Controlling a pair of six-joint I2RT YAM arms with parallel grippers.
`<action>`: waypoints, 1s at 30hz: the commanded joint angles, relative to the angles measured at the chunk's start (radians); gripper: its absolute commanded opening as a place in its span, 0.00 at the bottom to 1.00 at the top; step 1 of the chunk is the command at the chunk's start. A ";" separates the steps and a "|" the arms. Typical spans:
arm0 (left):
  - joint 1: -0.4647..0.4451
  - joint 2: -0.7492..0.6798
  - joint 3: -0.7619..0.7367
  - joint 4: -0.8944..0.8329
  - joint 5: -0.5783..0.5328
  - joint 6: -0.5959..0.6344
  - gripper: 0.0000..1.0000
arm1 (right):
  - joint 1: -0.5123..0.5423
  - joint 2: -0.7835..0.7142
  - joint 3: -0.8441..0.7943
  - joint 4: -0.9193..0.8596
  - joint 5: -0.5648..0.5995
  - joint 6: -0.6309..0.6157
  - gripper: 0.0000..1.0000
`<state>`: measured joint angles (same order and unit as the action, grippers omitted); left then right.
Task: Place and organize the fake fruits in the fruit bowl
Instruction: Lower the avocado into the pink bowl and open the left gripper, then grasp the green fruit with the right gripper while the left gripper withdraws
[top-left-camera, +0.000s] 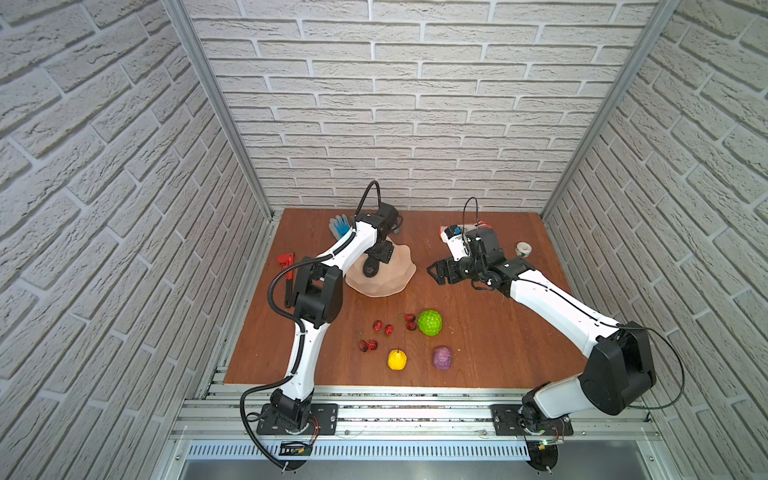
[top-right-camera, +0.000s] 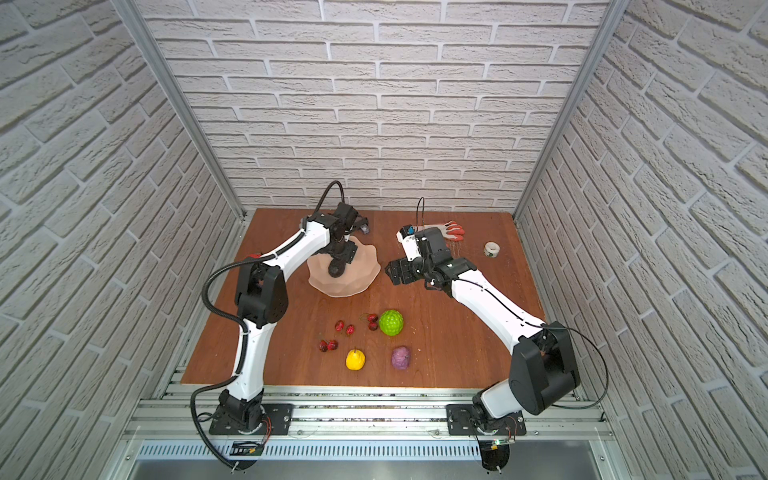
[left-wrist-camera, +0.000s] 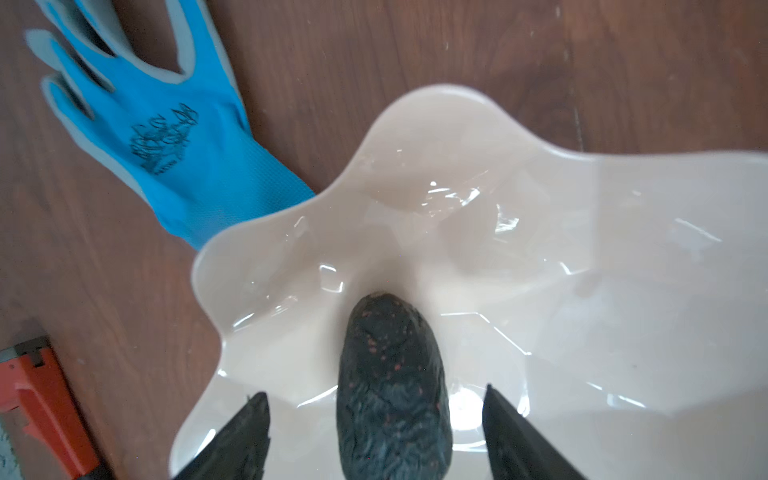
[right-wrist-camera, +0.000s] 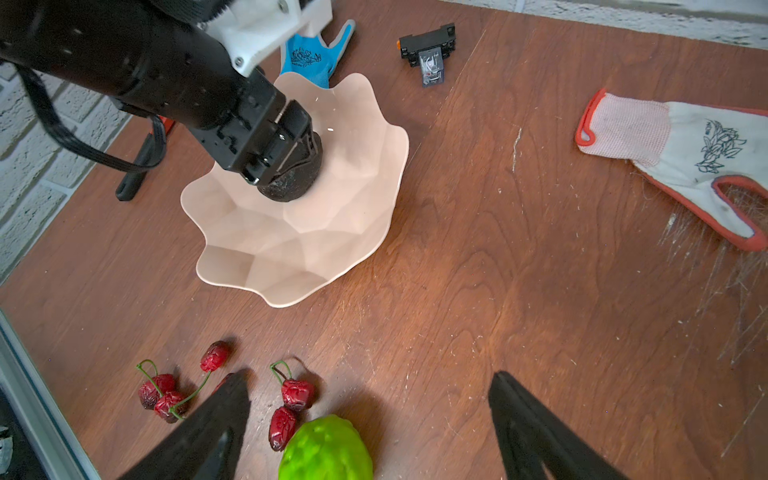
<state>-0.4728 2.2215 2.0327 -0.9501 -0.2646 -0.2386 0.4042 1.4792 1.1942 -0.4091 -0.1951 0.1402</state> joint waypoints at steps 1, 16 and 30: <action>-0.004 -0.098 -0.046 -0.013 -0.020 0.000 0.80 | 0.018 0.007 0.036 -0.084 0.029 -0.015 0.91; 0.012 -0.574 -0.589 0.169 0.114 -0.238 0.79 | 0.173 0.084 0.052 -0.384 0.178 -0.088 0.92; 0.103 -0.734 -0.711 0.207 0.126 -0.268 0.79 | 0.267 0.268 0.090 -0.397 0.230 -0.027 0.93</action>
<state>-0.3805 1.5196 1.3399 -0.7753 -0.1474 -0.4953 0.6655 1.7420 1.2659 -0.7986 0.0074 0.0879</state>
